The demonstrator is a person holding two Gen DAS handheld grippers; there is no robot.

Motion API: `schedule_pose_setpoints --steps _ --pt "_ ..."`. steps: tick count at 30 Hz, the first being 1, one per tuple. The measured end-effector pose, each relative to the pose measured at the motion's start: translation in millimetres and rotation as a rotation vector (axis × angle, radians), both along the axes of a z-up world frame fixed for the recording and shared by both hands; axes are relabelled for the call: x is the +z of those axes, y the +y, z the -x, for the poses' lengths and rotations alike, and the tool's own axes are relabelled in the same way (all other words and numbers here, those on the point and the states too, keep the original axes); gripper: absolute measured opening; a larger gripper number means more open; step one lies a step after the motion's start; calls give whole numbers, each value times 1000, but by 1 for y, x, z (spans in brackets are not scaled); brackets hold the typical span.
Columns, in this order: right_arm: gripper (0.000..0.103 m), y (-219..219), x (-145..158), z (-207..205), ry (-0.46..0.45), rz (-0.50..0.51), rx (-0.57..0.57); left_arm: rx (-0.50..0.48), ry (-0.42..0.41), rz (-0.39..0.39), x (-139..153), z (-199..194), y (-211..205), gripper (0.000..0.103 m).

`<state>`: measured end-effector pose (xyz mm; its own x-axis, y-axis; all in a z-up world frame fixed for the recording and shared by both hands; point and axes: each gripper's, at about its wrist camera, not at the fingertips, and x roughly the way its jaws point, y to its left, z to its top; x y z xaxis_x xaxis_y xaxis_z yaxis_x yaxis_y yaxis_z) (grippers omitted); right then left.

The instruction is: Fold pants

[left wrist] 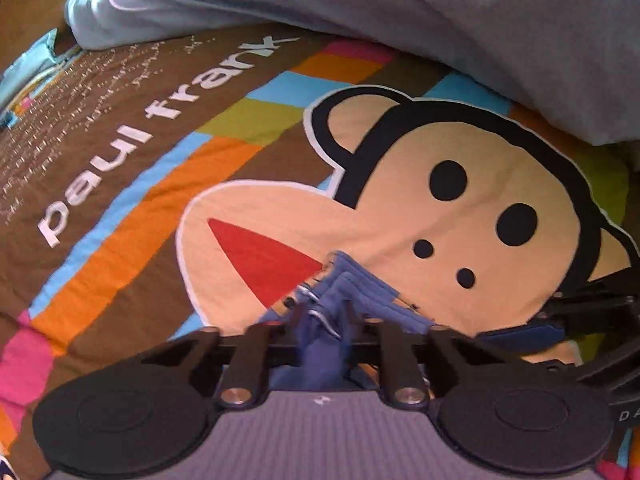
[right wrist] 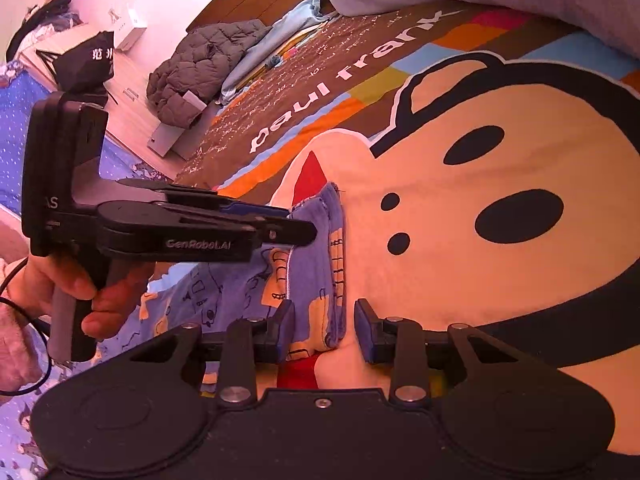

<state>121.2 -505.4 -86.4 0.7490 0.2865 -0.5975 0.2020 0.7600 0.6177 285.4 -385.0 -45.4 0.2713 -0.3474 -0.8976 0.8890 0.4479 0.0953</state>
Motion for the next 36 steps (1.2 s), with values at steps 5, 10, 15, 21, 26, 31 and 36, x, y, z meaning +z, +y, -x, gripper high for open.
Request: schedule_pose_setpoints --steps 5,10,15,21,26,31,36 --pt "30 2 1 -1 -1 10 4 6 -62 77 11 -3 1 7" --pt "30 -1 -1 1 -3 -3 0 -53 -102 25 0 0 -6 21" --pt "29 -1 -1 1 2 0 -2 -56 -39 -29 -7 -8 -11 62" --pt "27 12 2 -3 8 72 10 -7 102 -17 -12 -19 -15 25" --pt "10 11 2 -1 2 56 -16 -8 35 -22 0 -4 -19 14" --pt "8 -1 28 15 -45 143 -78 5 39 62 24 3 -30 14" --pt "6 -33 42 37 -60 126 -145 -8 49 116 24 13 -49 14"
